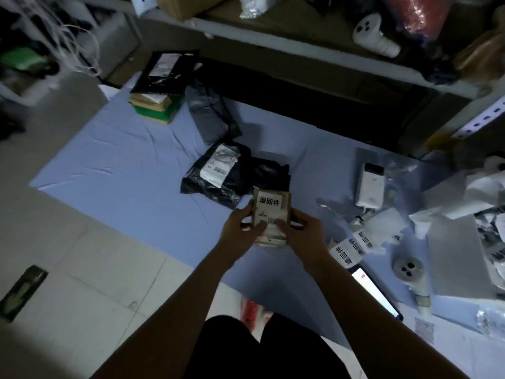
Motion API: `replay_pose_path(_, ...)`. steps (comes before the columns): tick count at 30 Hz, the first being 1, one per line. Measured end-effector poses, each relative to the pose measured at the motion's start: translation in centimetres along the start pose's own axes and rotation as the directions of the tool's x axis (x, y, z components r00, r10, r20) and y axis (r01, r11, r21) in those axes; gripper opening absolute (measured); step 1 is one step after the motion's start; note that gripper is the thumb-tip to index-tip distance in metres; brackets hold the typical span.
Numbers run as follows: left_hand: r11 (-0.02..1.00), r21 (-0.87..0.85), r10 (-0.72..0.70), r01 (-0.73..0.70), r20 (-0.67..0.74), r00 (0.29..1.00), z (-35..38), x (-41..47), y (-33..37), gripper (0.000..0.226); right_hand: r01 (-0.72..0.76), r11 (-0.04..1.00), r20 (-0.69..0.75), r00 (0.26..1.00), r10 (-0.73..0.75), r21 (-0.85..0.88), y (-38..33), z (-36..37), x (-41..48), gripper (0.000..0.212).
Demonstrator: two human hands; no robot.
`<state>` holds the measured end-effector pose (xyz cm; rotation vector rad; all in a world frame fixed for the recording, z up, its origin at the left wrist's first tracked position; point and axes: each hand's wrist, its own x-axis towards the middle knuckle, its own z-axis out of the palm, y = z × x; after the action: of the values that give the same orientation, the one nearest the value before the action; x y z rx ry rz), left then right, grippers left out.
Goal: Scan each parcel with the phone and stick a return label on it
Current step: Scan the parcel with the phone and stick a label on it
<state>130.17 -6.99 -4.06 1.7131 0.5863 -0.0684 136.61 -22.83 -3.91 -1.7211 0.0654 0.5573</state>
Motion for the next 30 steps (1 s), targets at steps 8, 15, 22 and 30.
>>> replay_pose_path(8, 0.993, 0.071, 0.111, -0.093, -0.304, 0.946, -12.8, -5.2, 3.4, 0.055, 0.243, 0.970, 0.271, 0.933, -0.237, 0.013, -8.7, 10.9, -2.1, 0.032)
replay_pose_path(15, 0.993, -0.076, 0.048, -0.094, -0.462, 0.885, -26.1, -10.2, -1.0, 0.061, 0.330, 0.939, 0.396, 0.878, -0.269, -0.094, -10.8, 25.8, -6.0, 0.023)
replay_pose_path(22, 0.992, -0.092, 0.025, -0.085, -0.515, 0.857, -42.6, -13.7, -10.0, 0.064, 0.306, 0.938, 0.455, 0.867, -0.204, -0.162, -9.9, 44.6, -10.8, 0.022)
replay_pose_path(30, 0.986, -0.091, -0.167, 0.141, -0.508, 0.845, -58.4, -14.4, -18.4, 0.063, 0.199, 0.933, 0.495, 0.869, -0.027, -0.299, -7.0, 63.1, -12.5, 0.014)
